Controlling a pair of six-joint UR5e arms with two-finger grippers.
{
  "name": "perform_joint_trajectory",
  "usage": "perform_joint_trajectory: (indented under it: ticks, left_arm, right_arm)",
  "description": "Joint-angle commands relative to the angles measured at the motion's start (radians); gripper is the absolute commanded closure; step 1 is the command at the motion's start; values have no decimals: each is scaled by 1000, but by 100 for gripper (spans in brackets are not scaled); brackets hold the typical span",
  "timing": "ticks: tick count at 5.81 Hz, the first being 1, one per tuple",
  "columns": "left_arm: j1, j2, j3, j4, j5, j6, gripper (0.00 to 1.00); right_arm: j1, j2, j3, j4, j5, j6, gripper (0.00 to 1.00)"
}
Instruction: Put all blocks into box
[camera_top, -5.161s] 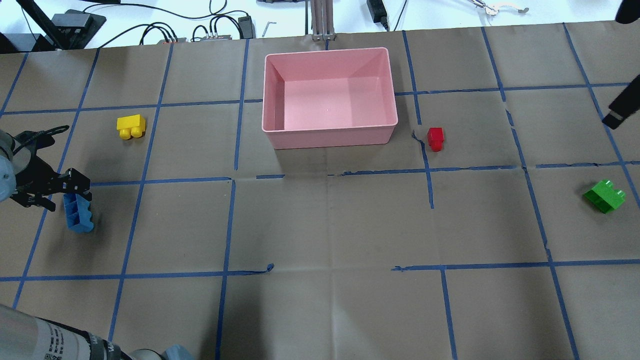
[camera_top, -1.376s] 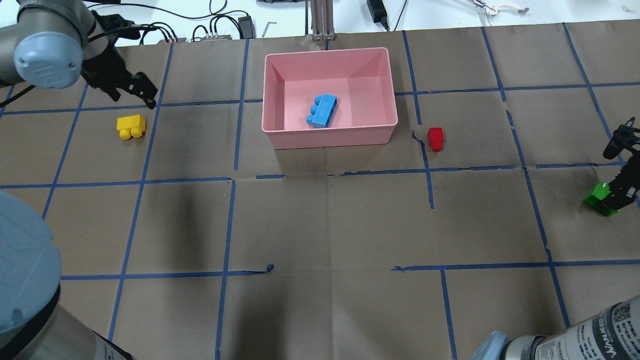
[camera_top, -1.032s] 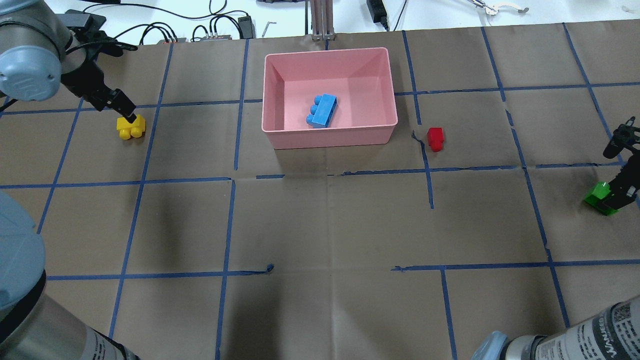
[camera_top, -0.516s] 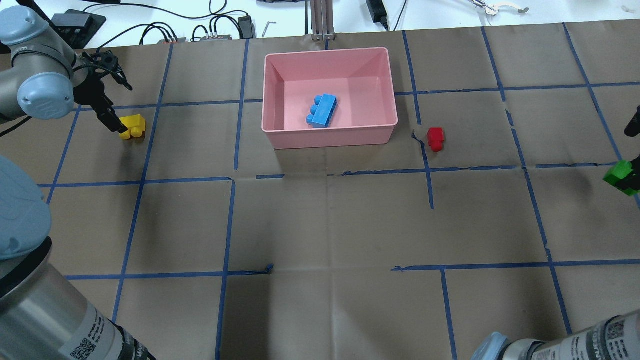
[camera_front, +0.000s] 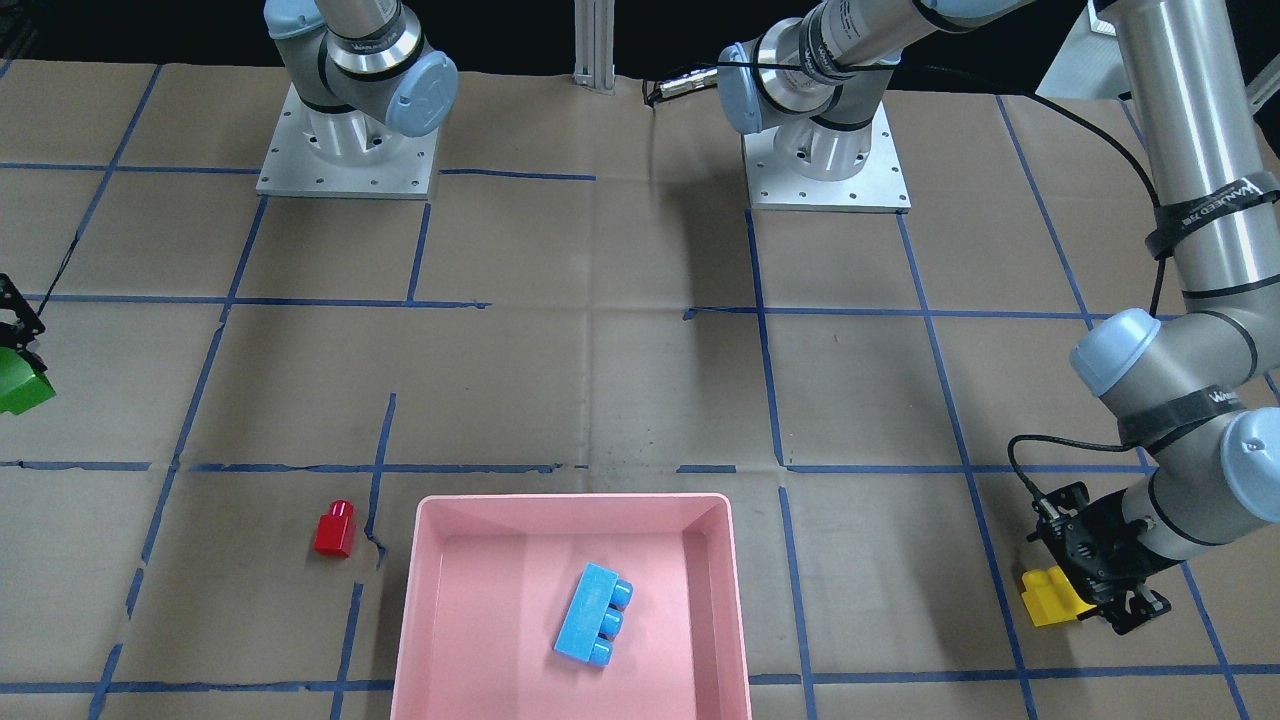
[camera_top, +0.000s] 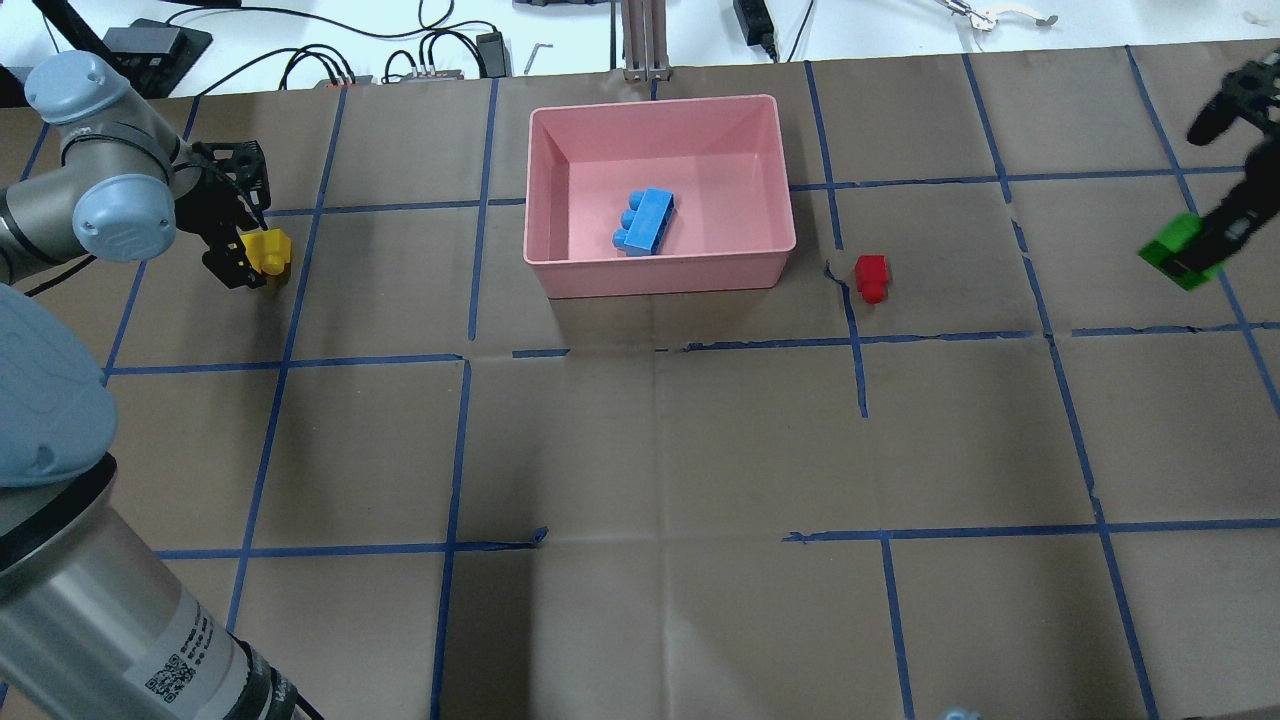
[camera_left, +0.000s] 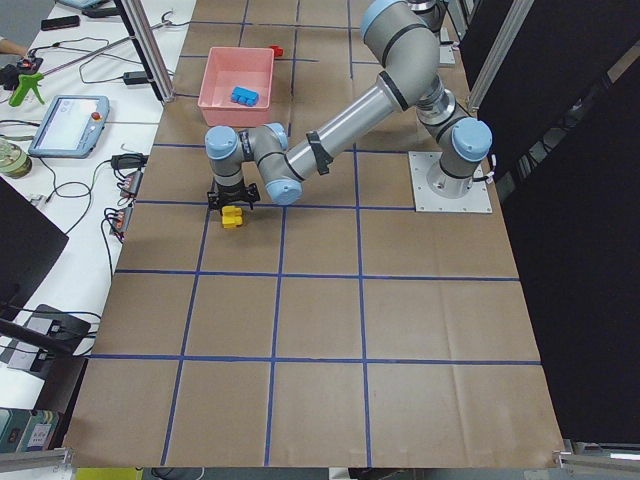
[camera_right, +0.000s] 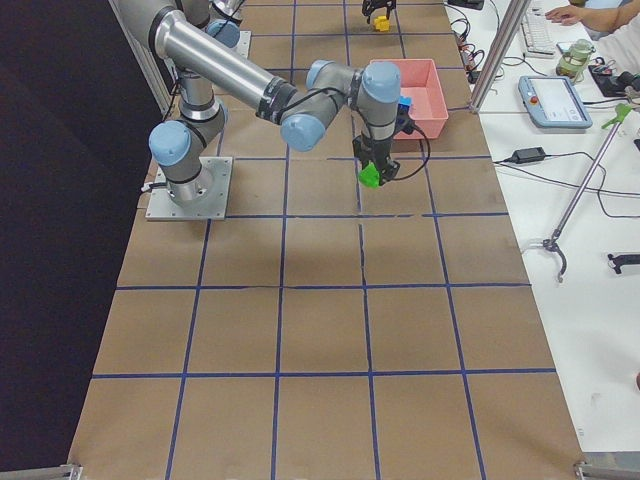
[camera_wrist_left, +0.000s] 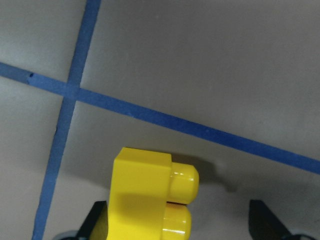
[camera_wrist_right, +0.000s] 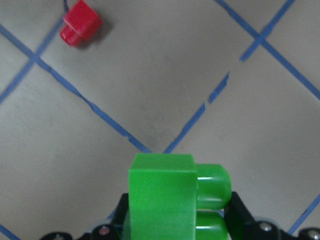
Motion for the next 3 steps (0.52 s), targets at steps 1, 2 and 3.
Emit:
perform_joint_trajectory:
  ticks: [1, 2, 3]
  left_arm:
    - [0, -6, 7, 34, 0, 15, 2]
    - [0, -16, 16, 60, 0, 27, 3]
    - [0, -21, 12, 71, -1, 30, 3]
  right_arm:
    - [290, 51, -76, 14, 7, 414, 46]
    - [436, 138, -139, -35, 7, 646, 46]
    - [545, 252, -240, -42, 4, 792, 45]
